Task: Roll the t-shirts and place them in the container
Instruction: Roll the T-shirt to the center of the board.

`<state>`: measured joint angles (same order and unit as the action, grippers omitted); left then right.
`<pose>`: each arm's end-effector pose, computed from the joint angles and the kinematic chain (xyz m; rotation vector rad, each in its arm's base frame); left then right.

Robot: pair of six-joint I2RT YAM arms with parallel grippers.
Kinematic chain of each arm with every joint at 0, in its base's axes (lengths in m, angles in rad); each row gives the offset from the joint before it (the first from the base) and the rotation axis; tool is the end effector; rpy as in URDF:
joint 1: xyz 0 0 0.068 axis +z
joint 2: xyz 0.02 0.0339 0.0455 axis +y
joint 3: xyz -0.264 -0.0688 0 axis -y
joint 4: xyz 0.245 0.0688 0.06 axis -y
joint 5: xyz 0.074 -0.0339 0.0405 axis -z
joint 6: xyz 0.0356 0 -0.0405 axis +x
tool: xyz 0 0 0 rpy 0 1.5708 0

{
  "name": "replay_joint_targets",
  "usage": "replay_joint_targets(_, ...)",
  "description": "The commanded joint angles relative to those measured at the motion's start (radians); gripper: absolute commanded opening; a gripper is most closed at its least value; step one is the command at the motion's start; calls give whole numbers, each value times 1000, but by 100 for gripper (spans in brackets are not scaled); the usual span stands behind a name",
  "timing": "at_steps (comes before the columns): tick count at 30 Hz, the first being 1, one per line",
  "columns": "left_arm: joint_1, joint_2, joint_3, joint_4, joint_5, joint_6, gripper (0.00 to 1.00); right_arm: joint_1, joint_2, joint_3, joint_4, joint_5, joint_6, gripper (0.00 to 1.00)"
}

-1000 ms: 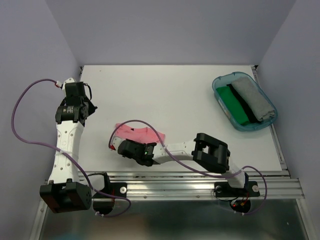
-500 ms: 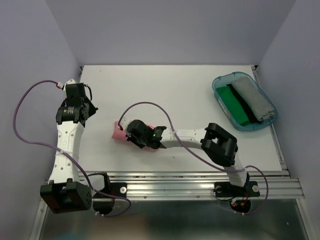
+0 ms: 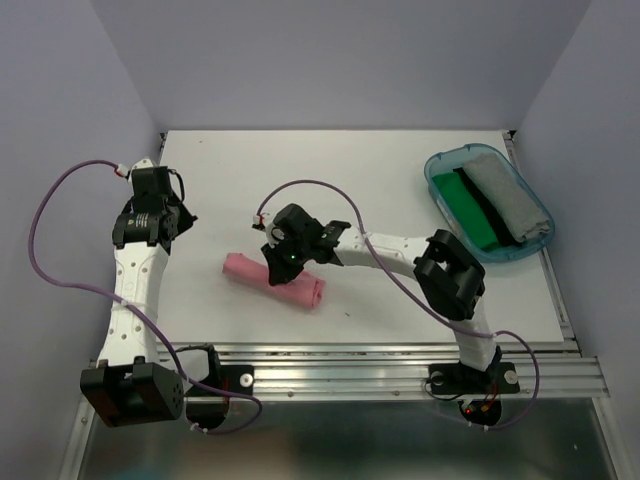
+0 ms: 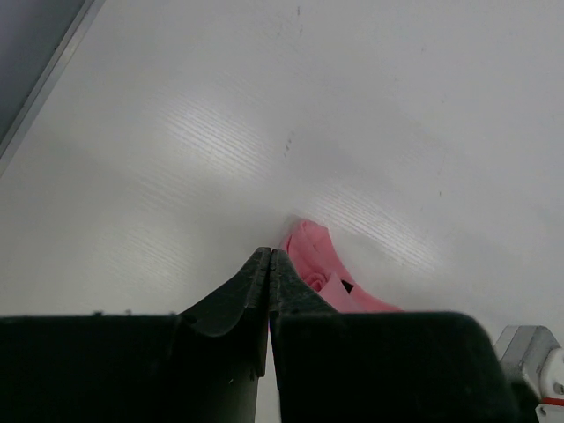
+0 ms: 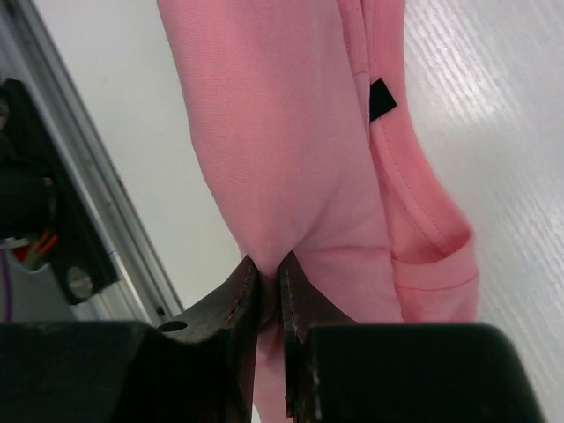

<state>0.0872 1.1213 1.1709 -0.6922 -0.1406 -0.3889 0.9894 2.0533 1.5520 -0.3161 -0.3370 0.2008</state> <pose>0.2331 0.0254 0.3579 -0.5954 2.1242 -0.0124 0.2427 0.3907 0.2038 -1.1358 2.2839 0.9229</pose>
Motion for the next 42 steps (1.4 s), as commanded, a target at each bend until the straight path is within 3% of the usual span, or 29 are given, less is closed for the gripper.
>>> replay_joint_targets(1, 6, -21, -13, 22, 1, 21, 15, -32, 8, 72, -9, -215, 92, 1)
replay_joint_targets(18, 6, -23, -30, 22, 35, 28, 15, -104, 152, 138, -5, -499, 190, 1)
replay_joint_targets(25, 6, -21, -62, 28, 113, 41, 14, -124, 214, 175, 0, -609, 235, 1)
replay_joint_targets(32, -6, -51, -174, 52, 219, 27, 0, -156, 248, 189, 6, -645, 252, 1)
replay_joint_targets(42, -199, 3, -246, 56, 188, -28, 0, -198, 300, 226, -1, -675, 252, 4)
